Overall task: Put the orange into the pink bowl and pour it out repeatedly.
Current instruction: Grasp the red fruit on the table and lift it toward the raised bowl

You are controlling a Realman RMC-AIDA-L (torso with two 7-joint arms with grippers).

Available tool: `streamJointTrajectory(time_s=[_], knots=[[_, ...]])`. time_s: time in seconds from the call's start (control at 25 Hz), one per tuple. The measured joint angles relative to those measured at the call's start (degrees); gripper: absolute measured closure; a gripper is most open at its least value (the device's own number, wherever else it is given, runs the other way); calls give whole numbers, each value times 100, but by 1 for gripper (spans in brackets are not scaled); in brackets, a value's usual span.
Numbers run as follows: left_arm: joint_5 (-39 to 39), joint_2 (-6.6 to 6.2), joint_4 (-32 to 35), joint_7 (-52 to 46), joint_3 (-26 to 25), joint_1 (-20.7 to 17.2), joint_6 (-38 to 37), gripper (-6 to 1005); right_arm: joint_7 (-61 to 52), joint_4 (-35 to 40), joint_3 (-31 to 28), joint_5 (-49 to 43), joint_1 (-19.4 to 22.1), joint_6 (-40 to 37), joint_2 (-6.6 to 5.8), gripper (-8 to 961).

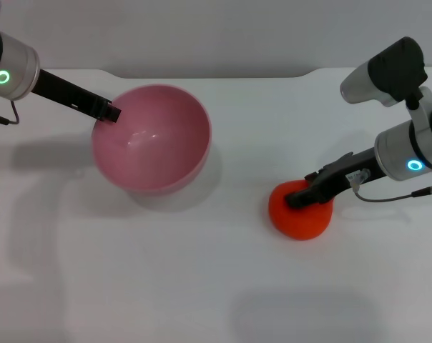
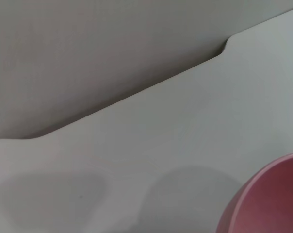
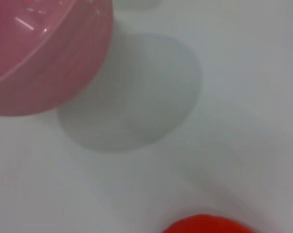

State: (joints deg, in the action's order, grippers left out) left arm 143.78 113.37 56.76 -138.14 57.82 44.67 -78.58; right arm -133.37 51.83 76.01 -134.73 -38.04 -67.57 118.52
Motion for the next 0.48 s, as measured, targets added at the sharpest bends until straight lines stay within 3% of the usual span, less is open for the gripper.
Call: streamJointTrajectory(time_s=[0.28, 0.48], knots=[[0, 13, -7, 14, 0, -18, 15, 956, -6, 112, 21, -6, 14, -167, 2, 311], [0, 15, -7, 16, 0, -21, 15, 956, -5, 171, 11, -9, 25, -331, 0, 560]])
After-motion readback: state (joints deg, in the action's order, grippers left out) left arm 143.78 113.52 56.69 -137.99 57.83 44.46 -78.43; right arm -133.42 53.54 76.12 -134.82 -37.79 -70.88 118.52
